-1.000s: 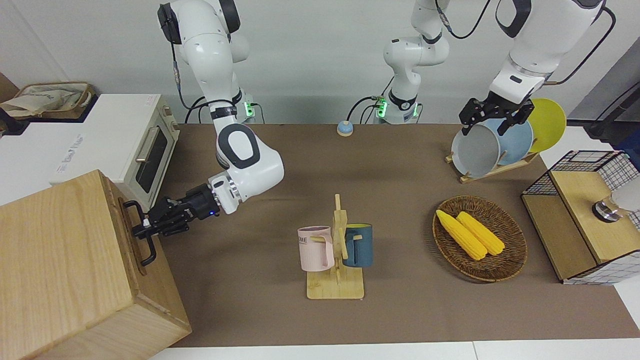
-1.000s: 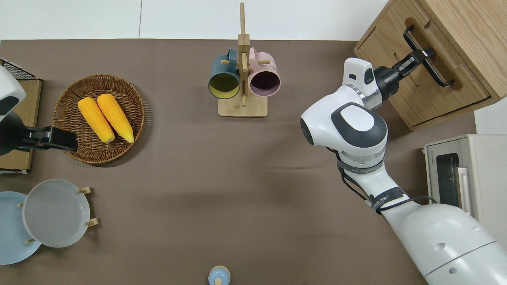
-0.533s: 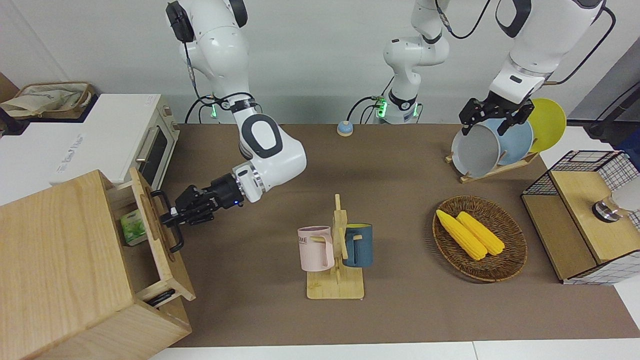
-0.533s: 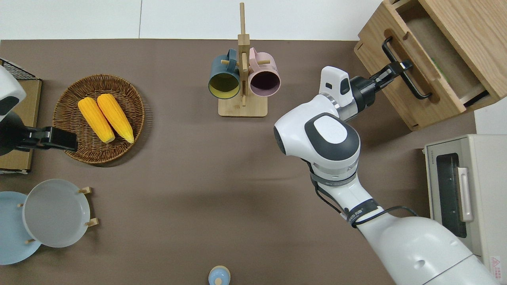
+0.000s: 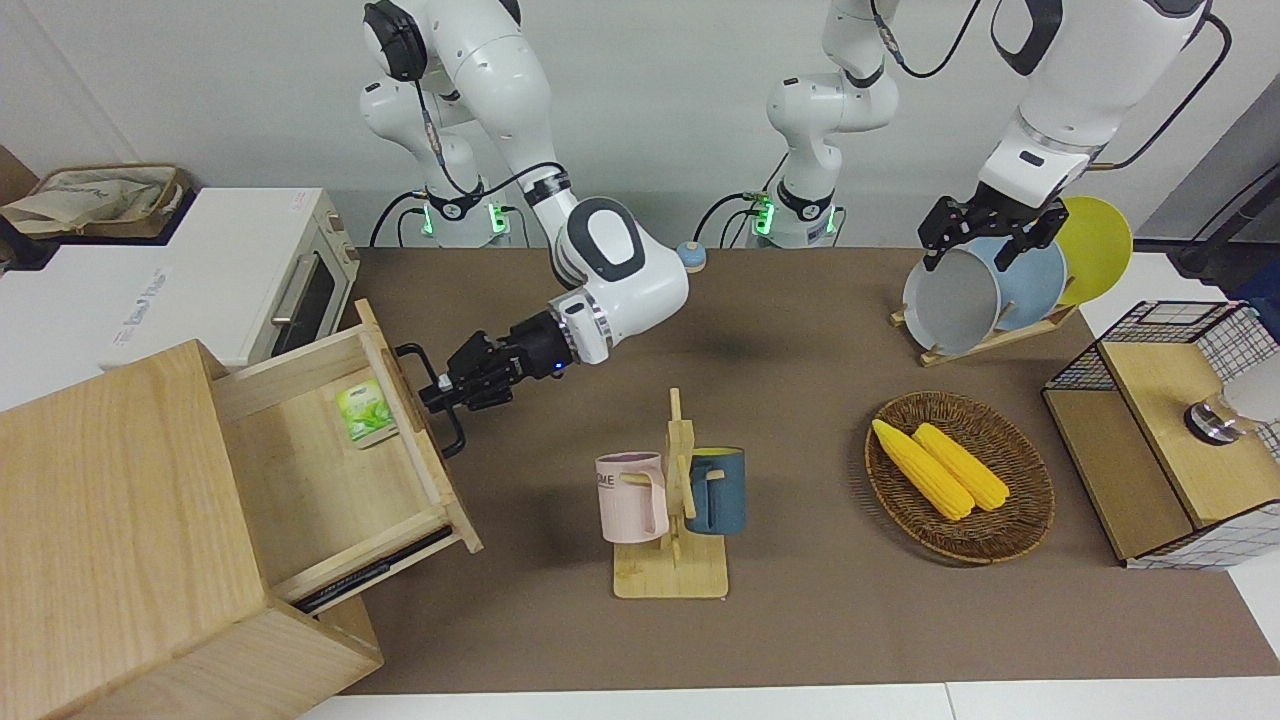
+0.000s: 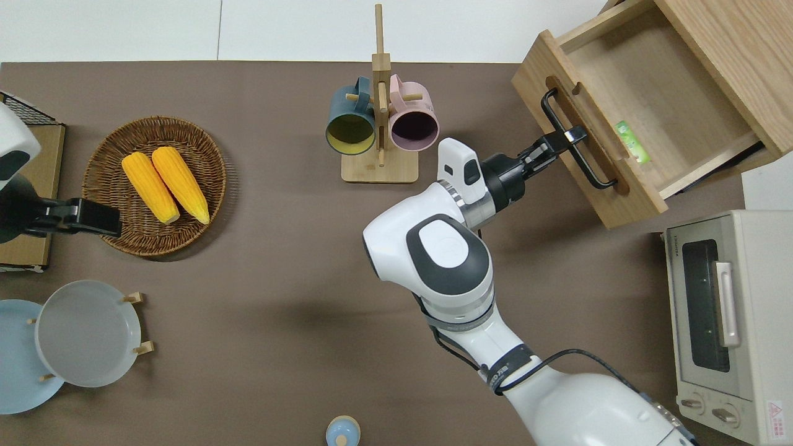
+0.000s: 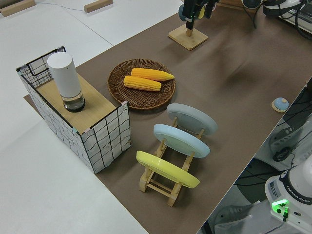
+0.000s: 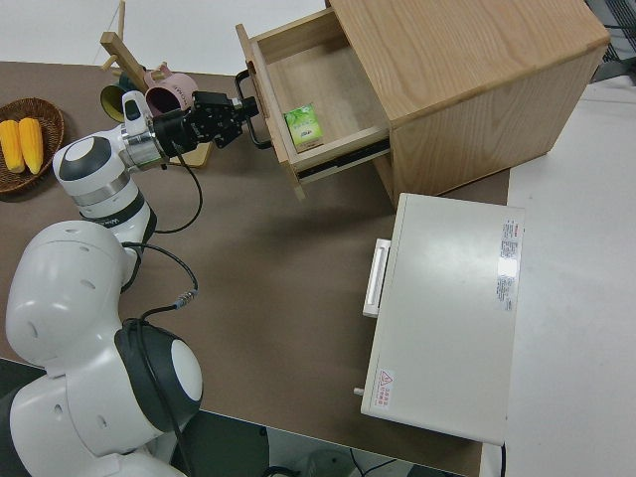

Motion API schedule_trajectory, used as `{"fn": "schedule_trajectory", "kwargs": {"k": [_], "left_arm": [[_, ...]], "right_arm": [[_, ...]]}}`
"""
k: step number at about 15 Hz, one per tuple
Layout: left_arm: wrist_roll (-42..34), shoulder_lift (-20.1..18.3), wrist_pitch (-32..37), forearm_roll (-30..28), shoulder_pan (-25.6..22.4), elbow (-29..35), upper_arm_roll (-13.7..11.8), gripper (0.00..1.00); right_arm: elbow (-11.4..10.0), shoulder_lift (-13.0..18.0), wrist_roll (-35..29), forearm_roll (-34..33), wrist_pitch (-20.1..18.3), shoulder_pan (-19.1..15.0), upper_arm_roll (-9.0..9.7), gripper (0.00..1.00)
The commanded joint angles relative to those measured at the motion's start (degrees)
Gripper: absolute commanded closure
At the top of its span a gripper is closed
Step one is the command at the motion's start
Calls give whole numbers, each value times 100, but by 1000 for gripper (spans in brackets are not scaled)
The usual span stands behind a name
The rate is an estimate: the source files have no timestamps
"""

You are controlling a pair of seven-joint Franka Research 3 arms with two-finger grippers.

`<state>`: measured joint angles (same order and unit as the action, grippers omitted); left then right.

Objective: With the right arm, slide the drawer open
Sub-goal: 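Pull the drawer handle toward the robot with the right gripper, then open the right gripper and release the drawer handle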

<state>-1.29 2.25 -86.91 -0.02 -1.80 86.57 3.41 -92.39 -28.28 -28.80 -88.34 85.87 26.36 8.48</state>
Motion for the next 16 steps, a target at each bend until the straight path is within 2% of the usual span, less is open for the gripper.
{"fn": "schedule_trajectory", "kwargs": {"k": [1, 5, 7, 10, 11, 12, 13, 15, 16], "left_arm": [[-56, 65, 113, 98, -22, -140, 37, 7], [-56, 65, 113, 98, -22, -149, 37, 7], [-56, 65, 113, 98, -22, -140, 37, 7], [-56, 65, 113, 98, -22, -149, 37, 7], [-56, 65, 113, 98, -22, -140, 37, 7], [-56, 65, 113, 98, -22, -149, 37, 7], [-56, 65, 113, 98, -22, -140, 37, 7], [-56, 65, 113, 98, -22, -140, 37, 7], [-56, 65, 113, 98, -22, -149, 37, 7]], "right_arm": [[107, 68, 94, 62, -131, 492, -4, 1000], [116, 68, 76, 282, -264, 800, -4, 1000], [177, 60, -63, 387, -439, 836, -4, 1000], [177, 42, -99, 388, -457, 845, -4, 1000], [186, 42, -99, 379, -466, 845, -4, 990], [177, 33, -99, 370, -457, 845, -4, 930], [186, 42, -91, 370, -457, 845, -4, 766], [186, 33, -99, 370, -457, 836, -4, 133], [186, 33, -99, 387, -449, 827, -4, 22]]}}
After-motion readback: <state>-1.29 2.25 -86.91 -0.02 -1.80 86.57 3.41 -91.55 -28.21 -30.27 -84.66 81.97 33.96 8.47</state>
